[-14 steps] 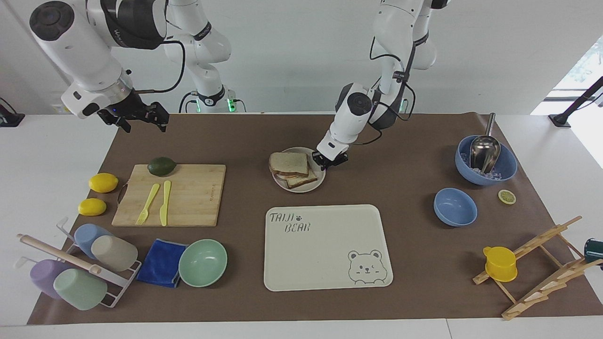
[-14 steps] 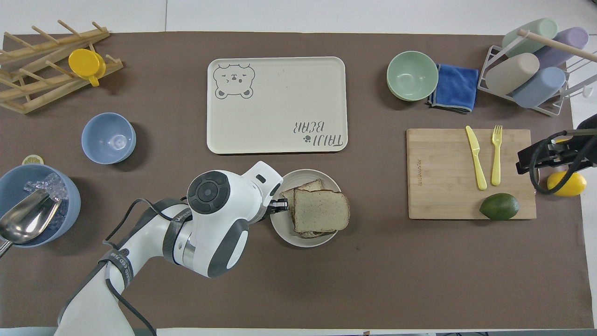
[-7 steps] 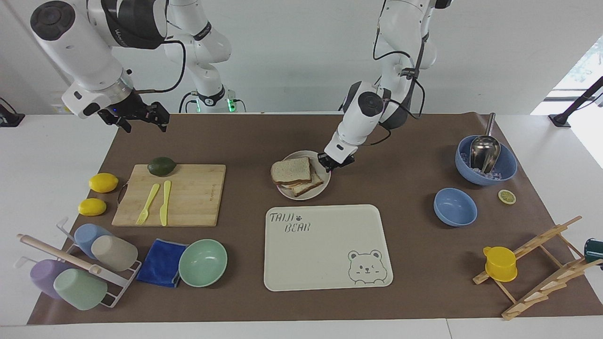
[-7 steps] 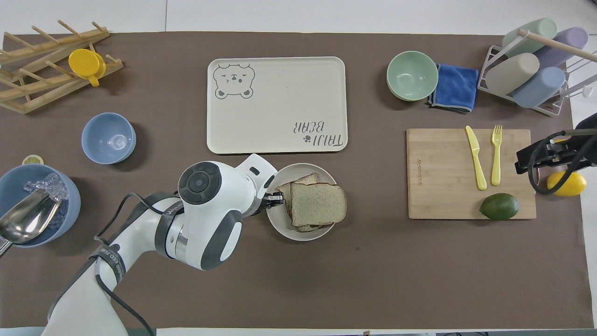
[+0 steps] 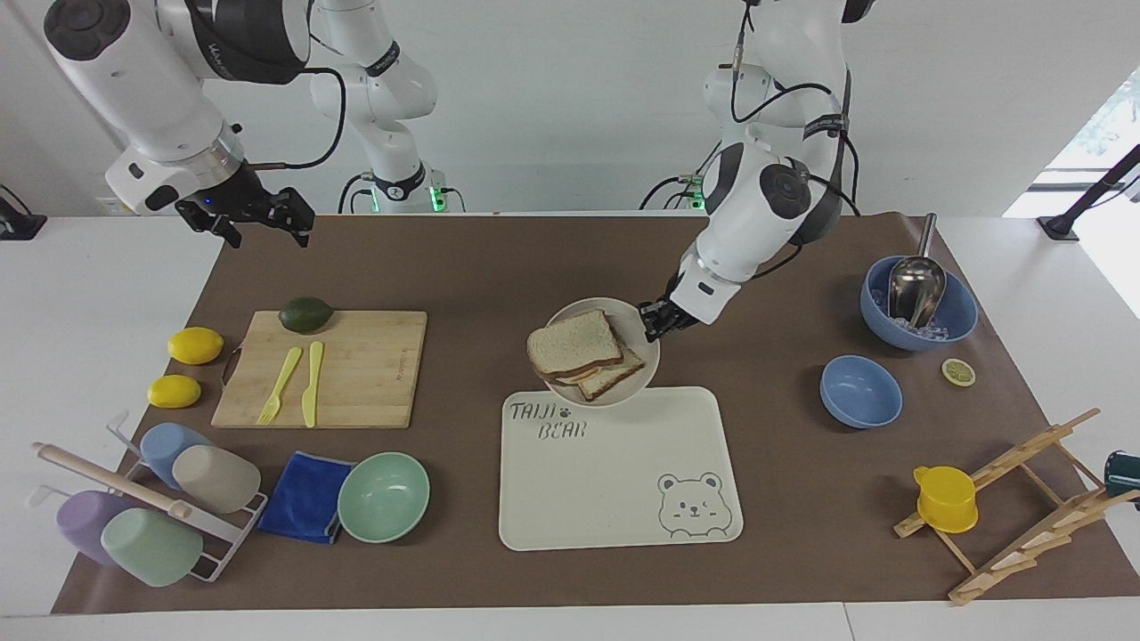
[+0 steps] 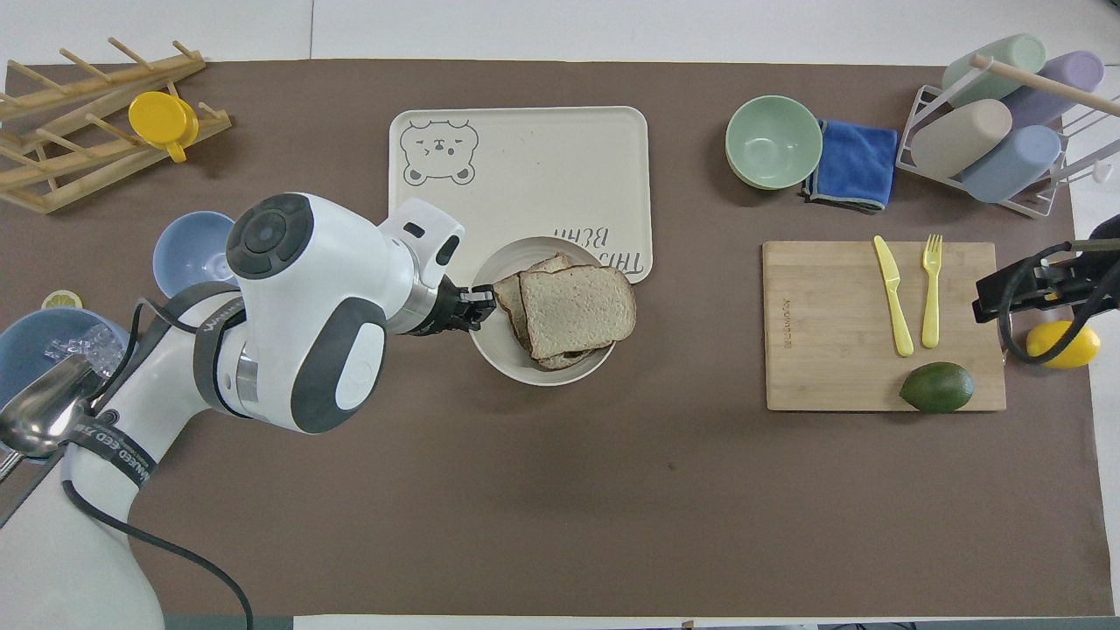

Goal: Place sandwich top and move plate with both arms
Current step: 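Slide the plate with the left gripper onto the bear-print tray, then open the left gripper and lift it off the plate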

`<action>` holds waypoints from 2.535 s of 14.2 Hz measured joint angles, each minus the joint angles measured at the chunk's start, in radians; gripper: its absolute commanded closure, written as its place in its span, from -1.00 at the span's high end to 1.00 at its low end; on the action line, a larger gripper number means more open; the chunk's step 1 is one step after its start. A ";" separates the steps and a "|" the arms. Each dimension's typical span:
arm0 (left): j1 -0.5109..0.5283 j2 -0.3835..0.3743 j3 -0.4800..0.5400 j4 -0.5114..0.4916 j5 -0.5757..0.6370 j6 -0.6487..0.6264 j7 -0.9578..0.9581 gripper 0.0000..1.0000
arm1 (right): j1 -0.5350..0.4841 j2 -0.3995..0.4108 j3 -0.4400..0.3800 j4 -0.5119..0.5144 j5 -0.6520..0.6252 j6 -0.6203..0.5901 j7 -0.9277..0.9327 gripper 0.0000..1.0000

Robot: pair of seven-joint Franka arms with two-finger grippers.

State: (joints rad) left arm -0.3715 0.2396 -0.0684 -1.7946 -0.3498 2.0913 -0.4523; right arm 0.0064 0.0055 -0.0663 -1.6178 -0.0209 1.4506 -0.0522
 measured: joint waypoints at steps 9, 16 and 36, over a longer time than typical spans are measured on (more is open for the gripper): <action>0.090 0.345 0.000 0.347 -0.059 -0.032 0.110 -1.00 | 0.000 0.000 0.000 0.000 0.000 0.000 0.000 1.00; 0.085 0.376 -0.006 0.334 -0.052 0.078 0.177 -1.00 | 0.000 0.000 0.003 0.000 0.000 0.000 0.000 1.00; 0.093 0.249 0.081 0.322 0.151 -0.004 0.227 1.00 | 0.001 -0.001 0.006 0.000 0.000 0.000 0.000 1.00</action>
State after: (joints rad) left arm -0.2789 0.4887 0.0125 -1.4726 -0.1991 2.0869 -0.2253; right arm 0.0074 0.0045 -0.0600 -1.6178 -0.0208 1.4506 -0.0522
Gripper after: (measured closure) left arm 0.000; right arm 0.000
